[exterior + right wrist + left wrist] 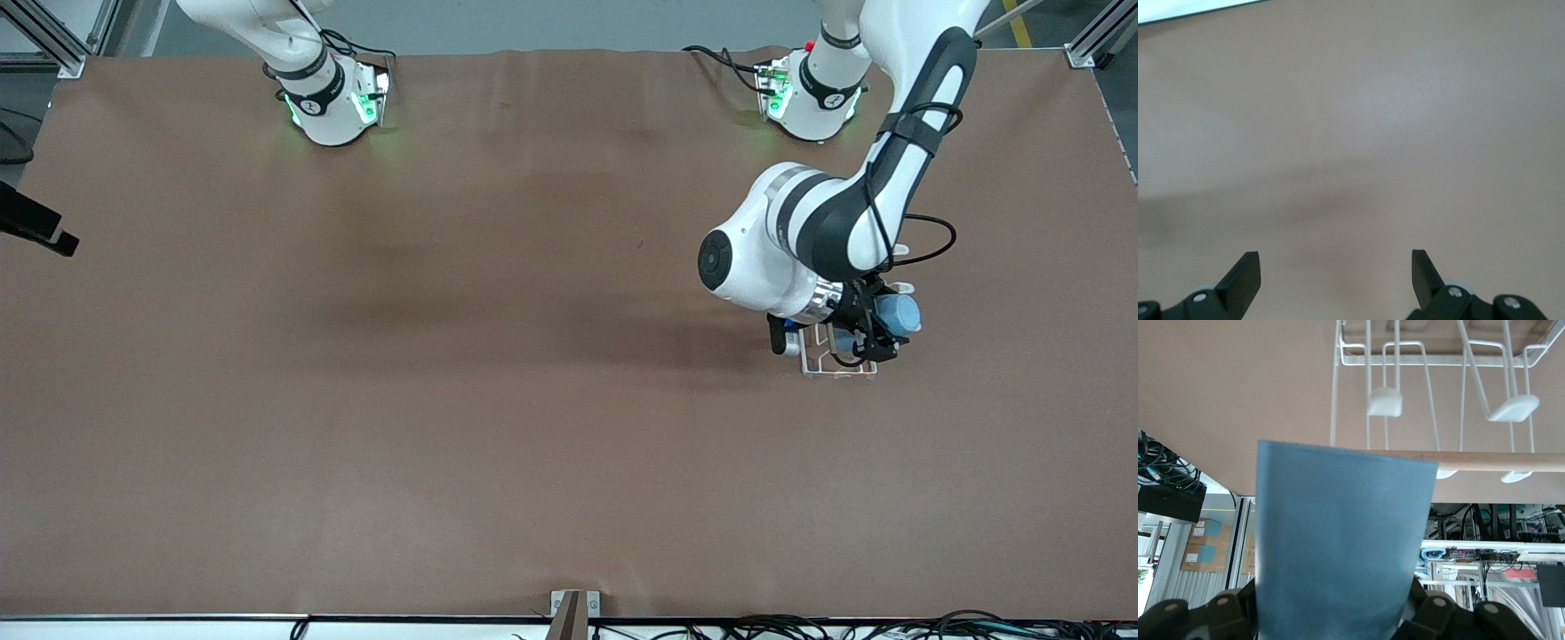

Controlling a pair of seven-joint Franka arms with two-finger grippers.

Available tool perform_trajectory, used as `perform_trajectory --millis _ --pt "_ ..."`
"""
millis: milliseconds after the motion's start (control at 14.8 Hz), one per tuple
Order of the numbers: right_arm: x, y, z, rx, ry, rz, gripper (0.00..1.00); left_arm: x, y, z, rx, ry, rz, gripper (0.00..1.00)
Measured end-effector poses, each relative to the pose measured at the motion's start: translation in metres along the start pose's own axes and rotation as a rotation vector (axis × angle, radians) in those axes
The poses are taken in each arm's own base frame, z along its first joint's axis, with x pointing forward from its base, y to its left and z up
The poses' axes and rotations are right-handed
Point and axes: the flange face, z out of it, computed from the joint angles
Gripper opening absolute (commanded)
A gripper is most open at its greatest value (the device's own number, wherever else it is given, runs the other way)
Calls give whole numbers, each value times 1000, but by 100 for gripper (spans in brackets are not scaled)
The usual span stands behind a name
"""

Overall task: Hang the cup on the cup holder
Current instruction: 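Lower the cup with the left gripper onto a holder hook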

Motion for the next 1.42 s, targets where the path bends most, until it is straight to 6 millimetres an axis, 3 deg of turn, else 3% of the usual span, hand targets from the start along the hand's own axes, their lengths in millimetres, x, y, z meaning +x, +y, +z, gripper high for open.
perform_trajectory --millis 542,1151,1422 --pt "-25 5 -1 -10 -18 -12 100 34 7 15 19 -94 72 51" --pt "-50 10 8 -42 -7 -23 99 53 7 27 30 -141 107 51" --pt "-53 -1 11 -68 -3 -48 99 65 8 34 33 -153 85 54"
